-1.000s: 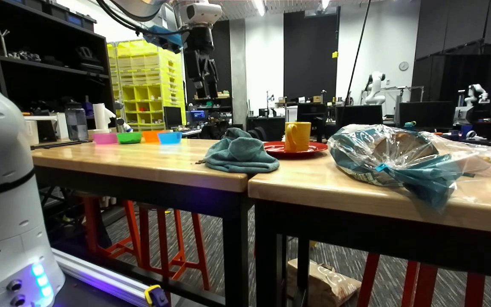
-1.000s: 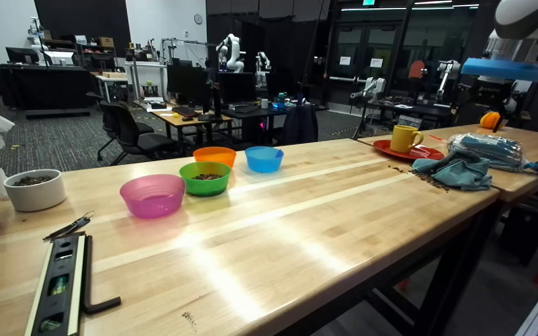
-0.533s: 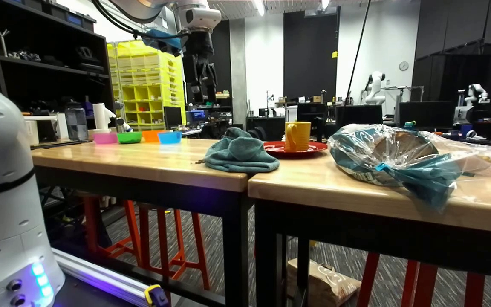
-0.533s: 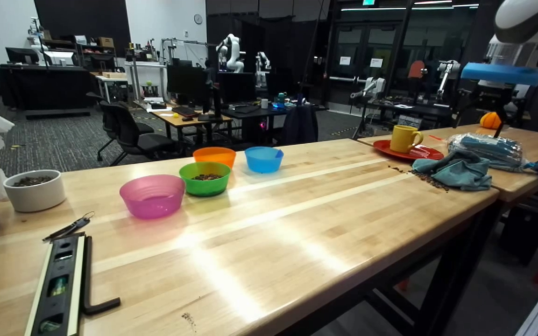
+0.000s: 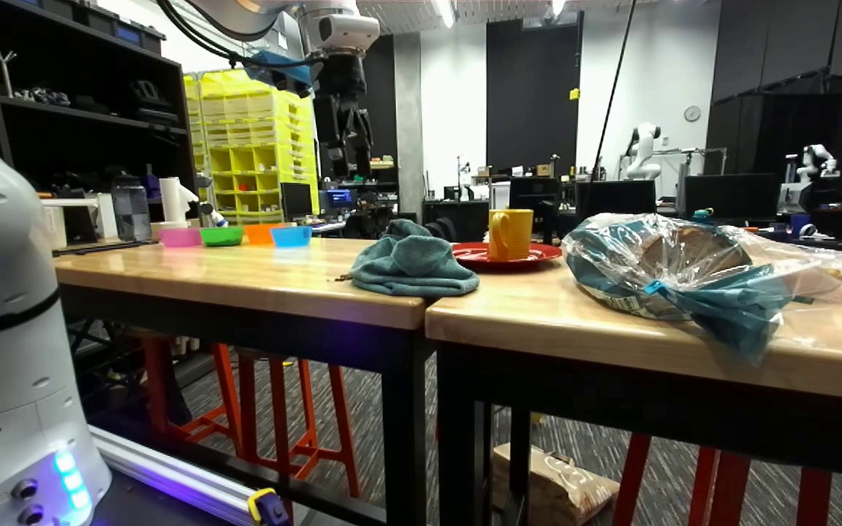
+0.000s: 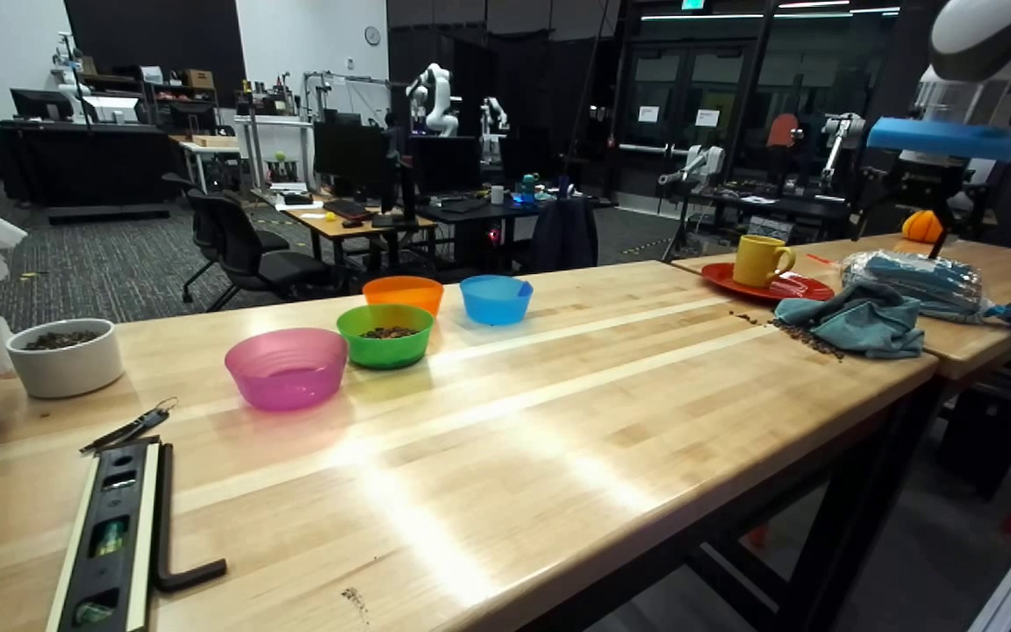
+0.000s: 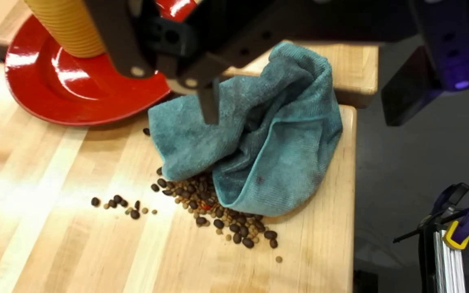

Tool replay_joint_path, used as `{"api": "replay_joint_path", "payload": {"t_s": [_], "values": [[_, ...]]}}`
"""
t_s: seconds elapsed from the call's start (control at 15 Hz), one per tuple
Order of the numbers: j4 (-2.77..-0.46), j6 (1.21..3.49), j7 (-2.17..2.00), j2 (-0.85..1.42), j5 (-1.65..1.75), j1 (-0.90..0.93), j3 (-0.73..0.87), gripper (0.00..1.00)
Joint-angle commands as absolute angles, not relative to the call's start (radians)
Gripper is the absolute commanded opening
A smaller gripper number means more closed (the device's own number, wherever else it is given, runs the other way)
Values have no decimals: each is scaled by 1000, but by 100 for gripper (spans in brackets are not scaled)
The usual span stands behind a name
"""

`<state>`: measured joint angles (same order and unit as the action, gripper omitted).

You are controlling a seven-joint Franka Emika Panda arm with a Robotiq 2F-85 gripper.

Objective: Move the towel to the right then use it to wipe the counter.

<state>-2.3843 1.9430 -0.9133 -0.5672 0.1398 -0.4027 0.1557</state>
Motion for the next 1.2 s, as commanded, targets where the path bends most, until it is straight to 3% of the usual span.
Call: {"api": "replay_joint_path", "payload": {"t_s": [0.0, 1.13], "values": [[-2382, 1941, -911, -566, 137, -407, 152, 100], [-2334, 2105, -1033, -321, 159, -435, 192, 100]]}}
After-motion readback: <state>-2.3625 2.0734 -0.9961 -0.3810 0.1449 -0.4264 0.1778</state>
